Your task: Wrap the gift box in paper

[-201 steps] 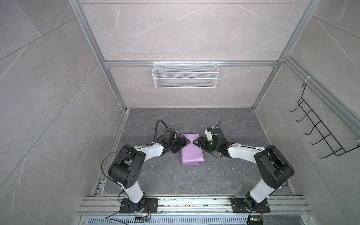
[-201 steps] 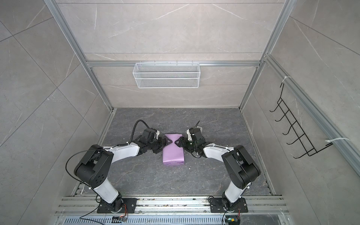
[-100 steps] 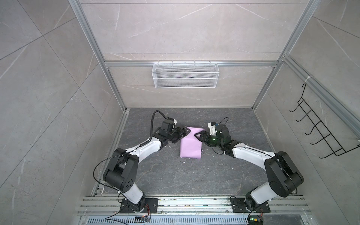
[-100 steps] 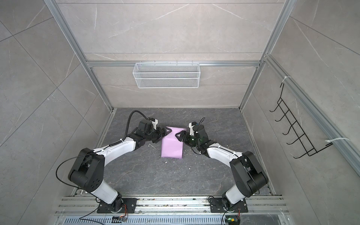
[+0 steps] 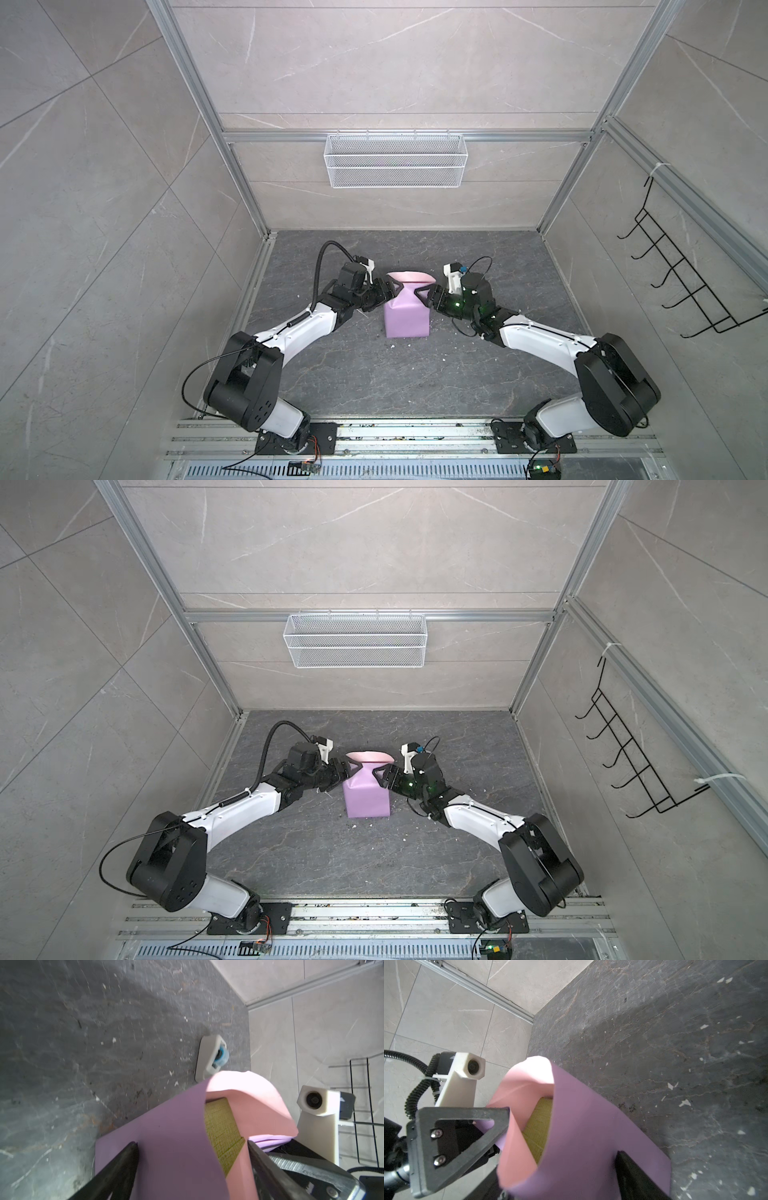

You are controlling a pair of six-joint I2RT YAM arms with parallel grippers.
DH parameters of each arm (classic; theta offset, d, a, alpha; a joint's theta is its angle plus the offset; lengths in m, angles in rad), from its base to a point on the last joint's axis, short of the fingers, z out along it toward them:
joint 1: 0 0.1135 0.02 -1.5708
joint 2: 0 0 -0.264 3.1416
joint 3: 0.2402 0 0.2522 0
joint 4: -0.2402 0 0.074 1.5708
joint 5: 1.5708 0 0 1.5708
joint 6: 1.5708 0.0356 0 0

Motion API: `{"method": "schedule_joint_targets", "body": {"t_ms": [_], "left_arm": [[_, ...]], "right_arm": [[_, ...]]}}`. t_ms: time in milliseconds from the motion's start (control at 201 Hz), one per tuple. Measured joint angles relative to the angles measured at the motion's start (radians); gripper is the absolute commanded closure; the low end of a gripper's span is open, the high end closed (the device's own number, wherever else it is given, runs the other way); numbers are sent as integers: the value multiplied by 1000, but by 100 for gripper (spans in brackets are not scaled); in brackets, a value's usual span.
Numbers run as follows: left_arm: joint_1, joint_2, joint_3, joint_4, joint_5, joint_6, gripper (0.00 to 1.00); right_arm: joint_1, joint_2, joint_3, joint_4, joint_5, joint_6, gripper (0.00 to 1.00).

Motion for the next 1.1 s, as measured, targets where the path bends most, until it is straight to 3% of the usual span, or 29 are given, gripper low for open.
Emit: {"method": "schedule_joint_targets", "body": {"t_ms": [408, 737, 931, 1095], "left_arm": [[-135, -236, -212, -14, -144, 32, 0], [-139, -459, -322, -32, -211, 114, 0], [-145, -416, -321, -35, -222, 225, 1], [-145, -302, -280, -42, -230, 272, 11]], "right_arm": [[83, -102, -157, 9, 68, -60, 30], [86, -102, -163, 8, 76, -75, 30], [86, -102, -159, 4, 76, -76, 29], [86, -102, -148, -6, 79, -92, 27]]}}
